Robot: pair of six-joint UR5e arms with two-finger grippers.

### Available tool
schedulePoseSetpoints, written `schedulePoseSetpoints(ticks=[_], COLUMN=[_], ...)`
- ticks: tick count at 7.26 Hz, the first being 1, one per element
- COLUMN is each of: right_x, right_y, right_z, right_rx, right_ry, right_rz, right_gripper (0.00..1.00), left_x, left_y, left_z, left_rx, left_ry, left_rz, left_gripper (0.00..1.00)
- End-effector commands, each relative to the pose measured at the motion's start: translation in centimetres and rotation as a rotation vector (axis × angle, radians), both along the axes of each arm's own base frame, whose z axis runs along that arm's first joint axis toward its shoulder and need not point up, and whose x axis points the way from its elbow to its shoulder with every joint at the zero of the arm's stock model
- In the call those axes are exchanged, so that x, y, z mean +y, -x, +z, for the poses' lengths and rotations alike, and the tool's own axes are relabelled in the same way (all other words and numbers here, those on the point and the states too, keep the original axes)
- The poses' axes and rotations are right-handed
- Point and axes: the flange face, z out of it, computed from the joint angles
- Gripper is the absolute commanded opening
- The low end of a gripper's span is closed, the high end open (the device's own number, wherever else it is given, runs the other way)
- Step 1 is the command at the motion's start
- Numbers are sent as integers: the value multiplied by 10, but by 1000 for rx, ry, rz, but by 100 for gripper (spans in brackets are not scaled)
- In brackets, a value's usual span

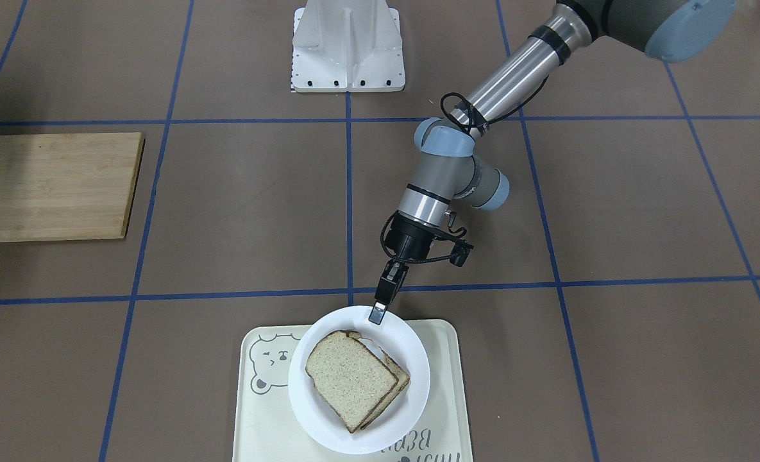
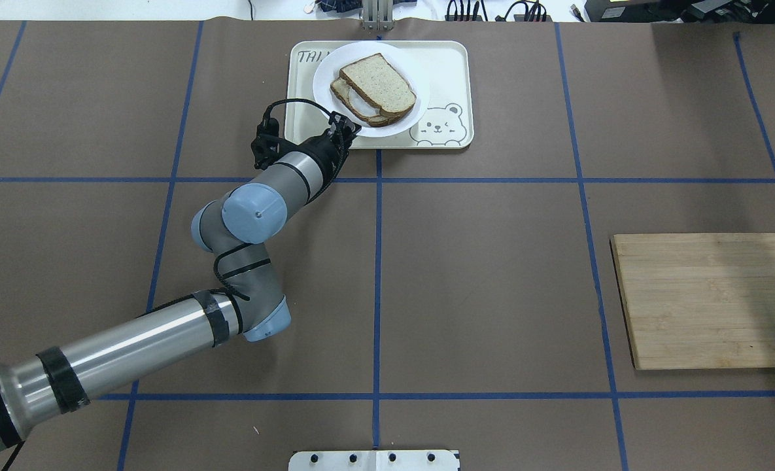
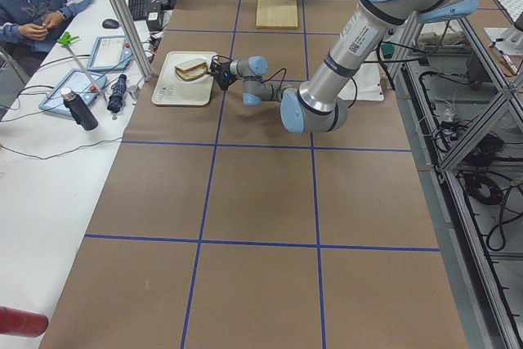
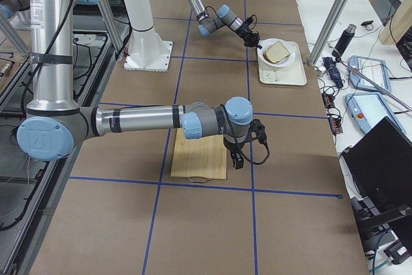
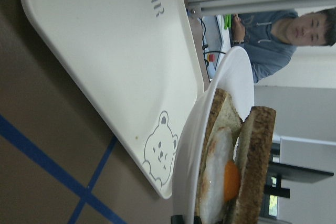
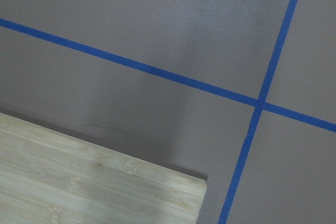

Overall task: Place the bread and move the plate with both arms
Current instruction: 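Slide the plate with the left gripper onto the bear-print tray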

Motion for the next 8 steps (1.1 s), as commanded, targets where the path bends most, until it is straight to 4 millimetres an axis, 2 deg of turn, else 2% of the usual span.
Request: schedulePoseSetpoints(ticks=[1,3,4,5,6,7,8], right_x=[0,1,1,0,-1,-3,-4], right_y=[0,1,1,1,1,1,1], right_z=[3,3,3,2,0,-2,-2], right_rx=[0,-9,-10,-10,-11,-11,-10], right_ry=[6,9,11,9,6,3,2], right_rz=[0,-1,-1,-1,-1,0,1], right_gripper=[100,100,100,100,100,100,100], left_x=[-6,-10,-10,-12,-12,-7,12], left_y=[-11,-18,-18,-14,-6,19,57], left_z=[-1,-2,-3,-6,-19,-24,4], left_rx=[-4,-14,-12,-8,12,44,36], left_ry=[23,31,30,27,7,-22,-57], left_rz=[-4,-3,-1,0,0,22,75], left_gripper=[0,0,54,98,99,98,98])
